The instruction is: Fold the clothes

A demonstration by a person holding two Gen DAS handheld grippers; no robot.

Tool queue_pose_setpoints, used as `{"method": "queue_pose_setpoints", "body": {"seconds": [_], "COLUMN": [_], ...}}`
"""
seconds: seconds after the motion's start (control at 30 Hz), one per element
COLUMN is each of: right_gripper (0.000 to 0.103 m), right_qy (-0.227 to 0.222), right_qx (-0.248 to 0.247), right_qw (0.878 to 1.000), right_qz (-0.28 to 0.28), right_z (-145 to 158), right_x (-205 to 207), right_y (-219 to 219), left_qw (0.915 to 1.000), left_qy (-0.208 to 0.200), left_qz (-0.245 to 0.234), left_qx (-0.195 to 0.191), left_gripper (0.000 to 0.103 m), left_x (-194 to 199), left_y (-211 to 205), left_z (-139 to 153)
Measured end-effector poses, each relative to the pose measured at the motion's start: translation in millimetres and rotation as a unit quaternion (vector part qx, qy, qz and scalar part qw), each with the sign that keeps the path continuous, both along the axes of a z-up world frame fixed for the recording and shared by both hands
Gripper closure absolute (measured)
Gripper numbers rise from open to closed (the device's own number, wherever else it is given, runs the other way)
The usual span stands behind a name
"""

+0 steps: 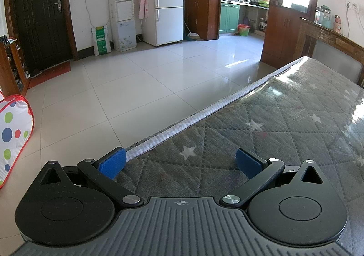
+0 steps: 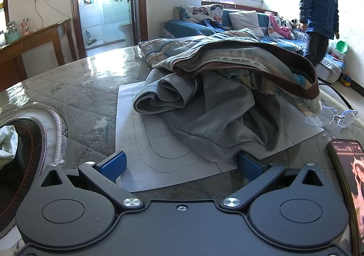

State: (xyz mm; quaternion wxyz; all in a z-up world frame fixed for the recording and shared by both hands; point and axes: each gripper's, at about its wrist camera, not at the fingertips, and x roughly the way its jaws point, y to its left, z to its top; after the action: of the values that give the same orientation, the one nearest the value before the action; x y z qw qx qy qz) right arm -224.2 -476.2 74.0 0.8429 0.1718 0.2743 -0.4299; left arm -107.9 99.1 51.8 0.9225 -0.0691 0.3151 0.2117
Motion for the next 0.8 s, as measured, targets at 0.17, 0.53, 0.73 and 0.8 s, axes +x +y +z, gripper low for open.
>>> {"method": "queue_pose_setpoints", "body": {"seconds": [0.17,0.53,0.73,0.8], "right_gripper": [0.0,0.0,0.0,0.0], "right_qy": [0.001,0.003,0.008,0.012], "right_qx": [0.0,-0.001,-0.002,-0.006], "right_qw": [1.0,1.0,0.999,0.999], "right_qz": [0.0,0.016,0.039,0.05], "right_z": [0.2,1.6,3.5,4.3], "right_x": [0.5,-4.8,-9.0,-9.4], "right_y": [0.1,5.5,14.0,19.2], "left_qw": [1.0,1.0,0.9996,0.9994], "left_qy": [0.0,0.004,0.009,0.01], "left_qz": [0.0,-0.002,-0.022,-0.031], "left_qx": [0.0,0.008,0.013,0.011], "left_gripper": [0.0,0.0,0.0,0.0], "left_x": [-0.1,1.6,-0.2,-1.6], "left_y": [0.1,2.3,0.7,-0.3], "left_z": [0.0,-1.3,-0.6,-0.4]}}
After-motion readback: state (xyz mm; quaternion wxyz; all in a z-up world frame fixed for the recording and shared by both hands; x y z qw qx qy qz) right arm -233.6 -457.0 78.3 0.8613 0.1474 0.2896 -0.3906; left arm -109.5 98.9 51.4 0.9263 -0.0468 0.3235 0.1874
